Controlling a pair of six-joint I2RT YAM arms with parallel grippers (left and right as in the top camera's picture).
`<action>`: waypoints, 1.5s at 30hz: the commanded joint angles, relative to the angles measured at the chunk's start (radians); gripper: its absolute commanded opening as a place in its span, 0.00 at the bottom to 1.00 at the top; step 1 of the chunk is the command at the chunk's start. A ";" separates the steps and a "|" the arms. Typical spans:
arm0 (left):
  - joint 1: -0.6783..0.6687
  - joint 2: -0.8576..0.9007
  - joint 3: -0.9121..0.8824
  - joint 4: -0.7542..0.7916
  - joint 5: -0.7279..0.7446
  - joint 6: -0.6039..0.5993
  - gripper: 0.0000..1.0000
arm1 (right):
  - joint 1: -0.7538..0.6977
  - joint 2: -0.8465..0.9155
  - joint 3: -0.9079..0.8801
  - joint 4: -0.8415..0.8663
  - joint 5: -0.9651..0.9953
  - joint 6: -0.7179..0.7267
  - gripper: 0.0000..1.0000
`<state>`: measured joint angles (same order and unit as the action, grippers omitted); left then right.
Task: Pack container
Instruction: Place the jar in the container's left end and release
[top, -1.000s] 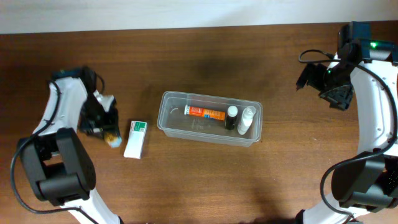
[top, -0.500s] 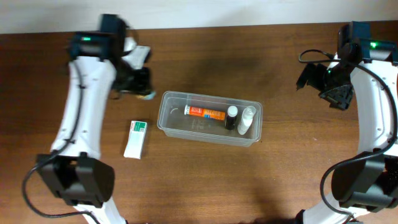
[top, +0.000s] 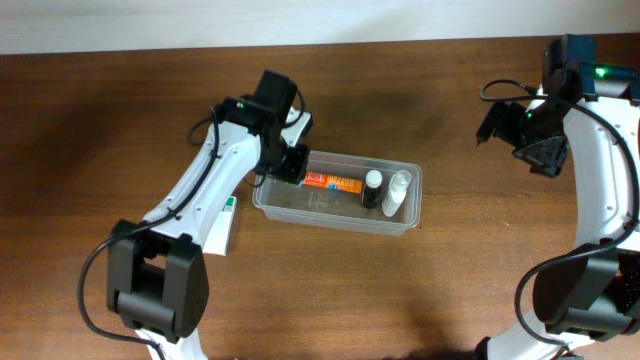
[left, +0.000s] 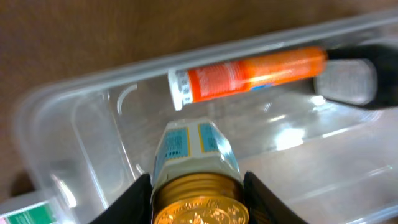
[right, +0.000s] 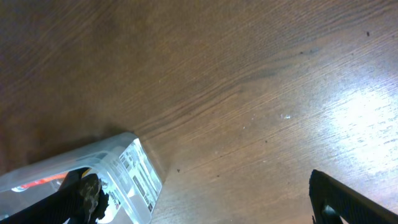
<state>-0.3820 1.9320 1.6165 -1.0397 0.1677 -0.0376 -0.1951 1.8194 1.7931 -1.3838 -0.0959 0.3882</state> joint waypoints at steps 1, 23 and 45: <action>0.005 -0.013 -0.059 0.049 -0.022 -0.039 0.24 | -0.003 -0.004 0.000 0.000 -0.002 -0.007 0.98; -0.002 0.065 -0.098 0.161 -0.190 -0.041 0.30 | -0.003 -0.004 0.000 0.000 -0.002 -0.007 0.98; -0.002 0.053 0.095 0.010 -0.145 -0.041 0.52 | -0.003 -0.004 0.000 0.000 -0.002 -0.007 0.98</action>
<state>-0.3859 1.9919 1.6165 -0.9909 0.0113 -0.0757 -0.1951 1.8194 1.7931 -1.3842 -0.0959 0.3878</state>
